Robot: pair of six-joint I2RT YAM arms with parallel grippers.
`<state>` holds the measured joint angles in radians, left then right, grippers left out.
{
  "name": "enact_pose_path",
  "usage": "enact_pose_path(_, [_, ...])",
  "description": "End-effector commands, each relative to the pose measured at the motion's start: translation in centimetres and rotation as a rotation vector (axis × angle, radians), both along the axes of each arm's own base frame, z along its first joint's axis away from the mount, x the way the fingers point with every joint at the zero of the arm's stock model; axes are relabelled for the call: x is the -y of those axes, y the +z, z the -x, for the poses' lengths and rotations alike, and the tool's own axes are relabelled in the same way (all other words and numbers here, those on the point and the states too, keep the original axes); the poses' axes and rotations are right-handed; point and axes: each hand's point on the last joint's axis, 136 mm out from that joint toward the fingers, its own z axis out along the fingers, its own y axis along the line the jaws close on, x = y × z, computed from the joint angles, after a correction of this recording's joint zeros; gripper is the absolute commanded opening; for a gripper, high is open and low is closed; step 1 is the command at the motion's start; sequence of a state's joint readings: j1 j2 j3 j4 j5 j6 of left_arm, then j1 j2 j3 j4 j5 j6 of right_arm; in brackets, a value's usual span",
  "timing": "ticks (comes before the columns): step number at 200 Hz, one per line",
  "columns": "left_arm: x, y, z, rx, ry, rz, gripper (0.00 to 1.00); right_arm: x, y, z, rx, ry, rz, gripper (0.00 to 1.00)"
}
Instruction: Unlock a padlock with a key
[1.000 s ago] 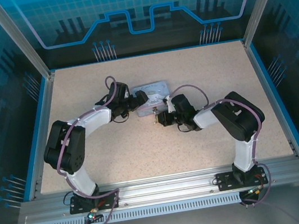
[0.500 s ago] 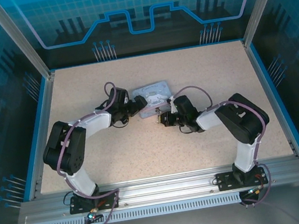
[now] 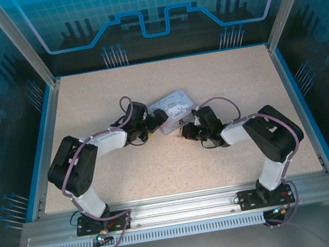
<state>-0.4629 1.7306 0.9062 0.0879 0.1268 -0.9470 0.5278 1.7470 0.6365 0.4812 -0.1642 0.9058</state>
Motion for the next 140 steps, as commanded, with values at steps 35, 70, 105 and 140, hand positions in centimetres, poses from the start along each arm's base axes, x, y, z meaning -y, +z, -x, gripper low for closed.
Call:
enact_pose_path(35, [0.1, -0.7, 1.1, -0.029, 0.053, 0.006, 0.99, 1.4, -1.0, 0.8, -0.111, -0.156, -0.093, 0.00])
enact_pose_path(70, [0.3, -1.1, 1.2, -0.041, 0.051, 0.009, 0.99, 1.7, -0.5, 0.4, -0.095, -0.189, -0.124, 0.00])
enact_pose_path(105, [0.4, -1.8, 1.4, -0.059, 0.052, 0.013, 0.99, 2.2, 0.2, -0.4, -0.071, -0.215, -0.146, 0.00])
enact_pose_path(140, [0.6, -2.6, 1.7, -0.076, 0.046, 0.020, 0.98, 2.3, 1.1, -1.4, -0.055, -0.241, -0.179, 0.00])
